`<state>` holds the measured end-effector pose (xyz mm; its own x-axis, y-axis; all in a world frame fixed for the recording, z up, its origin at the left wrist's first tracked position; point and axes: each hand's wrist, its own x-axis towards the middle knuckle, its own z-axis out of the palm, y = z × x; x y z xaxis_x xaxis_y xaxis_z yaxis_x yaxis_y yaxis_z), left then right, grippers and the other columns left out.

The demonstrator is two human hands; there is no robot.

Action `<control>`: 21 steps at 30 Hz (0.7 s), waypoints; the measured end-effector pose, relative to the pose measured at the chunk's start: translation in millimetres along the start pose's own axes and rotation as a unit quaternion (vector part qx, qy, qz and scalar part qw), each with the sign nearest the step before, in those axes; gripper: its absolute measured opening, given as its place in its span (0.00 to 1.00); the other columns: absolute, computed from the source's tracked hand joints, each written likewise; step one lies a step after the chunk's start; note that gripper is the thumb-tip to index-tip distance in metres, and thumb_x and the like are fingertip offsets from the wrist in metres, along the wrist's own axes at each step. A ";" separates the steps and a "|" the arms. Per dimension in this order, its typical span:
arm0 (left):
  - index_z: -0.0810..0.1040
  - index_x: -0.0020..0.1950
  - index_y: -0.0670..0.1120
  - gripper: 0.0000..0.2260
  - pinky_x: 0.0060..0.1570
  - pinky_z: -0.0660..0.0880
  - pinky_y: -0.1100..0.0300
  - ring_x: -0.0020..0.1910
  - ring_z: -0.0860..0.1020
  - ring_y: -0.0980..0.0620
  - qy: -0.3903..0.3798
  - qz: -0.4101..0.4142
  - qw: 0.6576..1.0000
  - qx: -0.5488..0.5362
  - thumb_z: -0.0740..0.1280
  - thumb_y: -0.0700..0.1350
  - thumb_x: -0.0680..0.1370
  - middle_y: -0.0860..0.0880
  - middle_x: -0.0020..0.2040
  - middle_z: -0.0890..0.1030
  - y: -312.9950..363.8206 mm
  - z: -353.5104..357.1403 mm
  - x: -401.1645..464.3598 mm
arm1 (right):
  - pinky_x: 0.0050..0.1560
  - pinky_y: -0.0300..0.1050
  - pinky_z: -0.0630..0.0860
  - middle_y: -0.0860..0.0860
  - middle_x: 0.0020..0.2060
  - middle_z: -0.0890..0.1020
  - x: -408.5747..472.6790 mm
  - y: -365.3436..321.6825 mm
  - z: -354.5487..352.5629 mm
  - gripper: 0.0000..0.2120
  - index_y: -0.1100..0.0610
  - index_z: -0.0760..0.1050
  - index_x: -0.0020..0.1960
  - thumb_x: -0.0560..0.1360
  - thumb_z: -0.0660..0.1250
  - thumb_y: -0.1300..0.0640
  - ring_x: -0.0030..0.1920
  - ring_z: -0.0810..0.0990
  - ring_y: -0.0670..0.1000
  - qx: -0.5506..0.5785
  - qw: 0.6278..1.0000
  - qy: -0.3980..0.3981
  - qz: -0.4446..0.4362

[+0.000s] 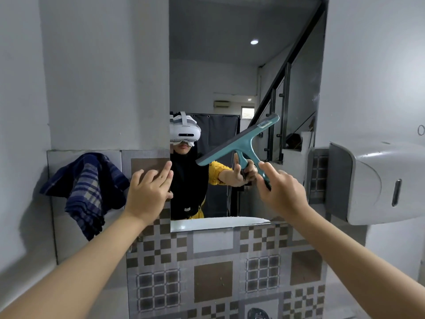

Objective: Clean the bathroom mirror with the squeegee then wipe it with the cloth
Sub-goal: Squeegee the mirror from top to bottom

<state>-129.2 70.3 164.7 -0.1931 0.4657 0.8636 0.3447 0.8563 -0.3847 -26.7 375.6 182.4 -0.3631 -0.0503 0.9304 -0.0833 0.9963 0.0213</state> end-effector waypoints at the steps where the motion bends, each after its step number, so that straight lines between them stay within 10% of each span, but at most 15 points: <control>1: 0.78 0.58 0.40 0.23 0.50 0.72 0.44 0.49 0.79 0.43 -0.003 0.002 1.000 0.004 0.76 0.45 0.65 0.44 0.64 0.76 0.5 -0.8 0.3 | 0.22 0.38 0.64 0.56 0.26 0.76 -3.7 11.0 -2.3 0.14 0.58 0.74 0.57 0.73 0.70 0.57 0.21 0.71 0.57 0.000 1.000 -0.006 -0.002; 21: 0.74 0.61 0.39 0.18 0.52 0.66 0.42 0.50 0.76 0.40 0.009 0.008 1.000 0.026 0.60 0.45 0.75 0.43 0.66 0.74 -3.2 21.9 -3.9 | 0.21 0.53 0.75 0.56 0.31 0.80 -70.6 97.4 -13.3 0.13 0.60 0.71 0.58 0.75 0.67 0.60 0.24 0.75 0.55 0.082 0.991 -0.052 0.097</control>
<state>-149.7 70.6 155.4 -0.1707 0.4763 0.8625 0.2993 0.8591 -0.4152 3.2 477.2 123.7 -0.4798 0.1254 0.8684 -0.1488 0.9638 -0.2213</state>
